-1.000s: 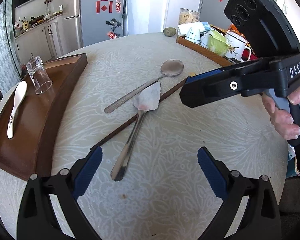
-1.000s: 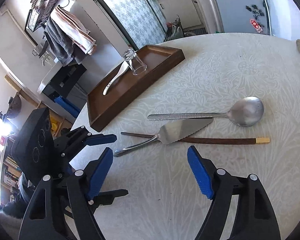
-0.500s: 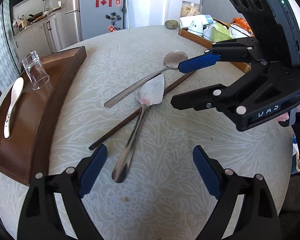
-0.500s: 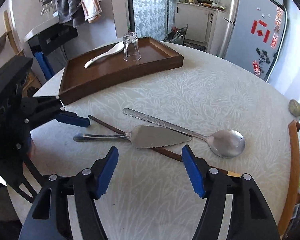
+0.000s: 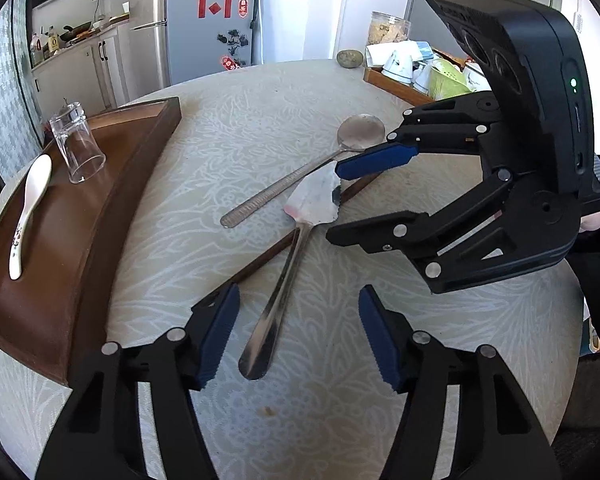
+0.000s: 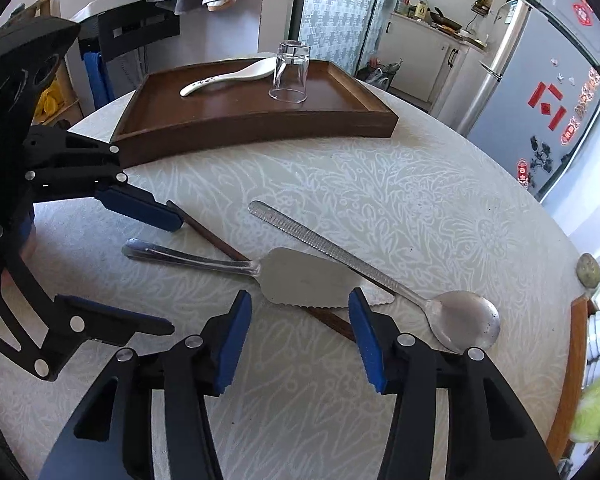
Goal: Organize utensils
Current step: 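Lower the left tool onto the cake server handle and close on it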
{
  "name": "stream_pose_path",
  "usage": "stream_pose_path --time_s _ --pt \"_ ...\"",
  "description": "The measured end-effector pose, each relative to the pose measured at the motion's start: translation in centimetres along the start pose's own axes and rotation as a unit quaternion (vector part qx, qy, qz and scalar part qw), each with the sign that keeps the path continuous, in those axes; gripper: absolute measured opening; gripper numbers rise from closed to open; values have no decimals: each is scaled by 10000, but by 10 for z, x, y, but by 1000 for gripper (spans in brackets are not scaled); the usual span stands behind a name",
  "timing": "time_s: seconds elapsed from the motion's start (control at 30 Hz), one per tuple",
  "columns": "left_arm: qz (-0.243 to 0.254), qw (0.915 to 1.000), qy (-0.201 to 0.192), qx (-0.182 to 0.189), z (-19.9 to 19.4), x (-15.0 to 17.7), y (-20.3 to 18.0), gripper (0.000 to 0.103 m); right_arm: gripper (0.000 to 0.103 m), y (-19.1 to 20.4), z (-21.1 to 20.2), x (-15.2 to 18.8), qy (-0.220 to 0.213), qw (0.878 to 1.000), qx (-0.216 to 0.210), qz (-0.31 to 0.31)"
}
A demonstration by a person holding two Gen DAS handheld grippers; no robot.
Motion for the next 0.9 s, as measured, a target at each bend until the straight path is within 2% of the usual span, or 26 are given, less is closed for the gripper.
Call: stream_pose_path --time_s 0.07,0.13,0.17,0.23,0.27,0.37,0.43,0.5,0.67,0.8,0.87,0.9 --pt "-65 10000 -1 41 0 0 2 62 50 -4 -3 -1 -93 9997 -164 182" --pt "-78 10000 -3 46 0 0 2 62 50 -18 -12 1 -417 9913 -837 927" --pt "-52 10000 -3 22 0 0 1 62 50 -27 -16 5 -590 9804 -1251 1407" --pt "-5 10000 -1 -15 0 0 0 62 50 -42 -15 16 -747 9490 -1995 2325" --pt "13 10000 -1 -12 0 0 -1 62 50 -45 -14 19 -770 9418 -2089 2518" --pt "91 9999 0 -70 0 0 -3 62 50 -48 -11 26 -847 9269 -2196 2924" --pt "131 9999 0 -103 1 0 -4 62 43 -49 -9 29 -878 9149 -2351 3161" --pt "169 9998 -3 -139 1 0 -5 60 42 -50 -8 31 -959 9063 -2369 3367" --pt "235 9996 -17 -130 0 0 -8 56 41 -50 -4 27 -1120 8926 -2332 3692" --pt "380 9991 -38 -178 0 1 -11 47 40 -54 -2 27 -1179 8813 -2369 3916" --pt "380 9992 -34 -151 0 1 -10 45 37 -57 -1 31 -1199 8714 -2452 4075" --pt "347 9993 -27 -131 1 0 -8 42 34 -58 0 32 -1197 8705 -2456 4093"
Point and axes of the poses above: each gripper's, at about its wrist camera, not at the fingertips, and z roughly the way its jaws point, y to its left, x to its underside, the point moved 1 cm from there along z, roughly the way its jaws point, and after that the axes turned 13 degrees about -x, right-handed, at the moved point
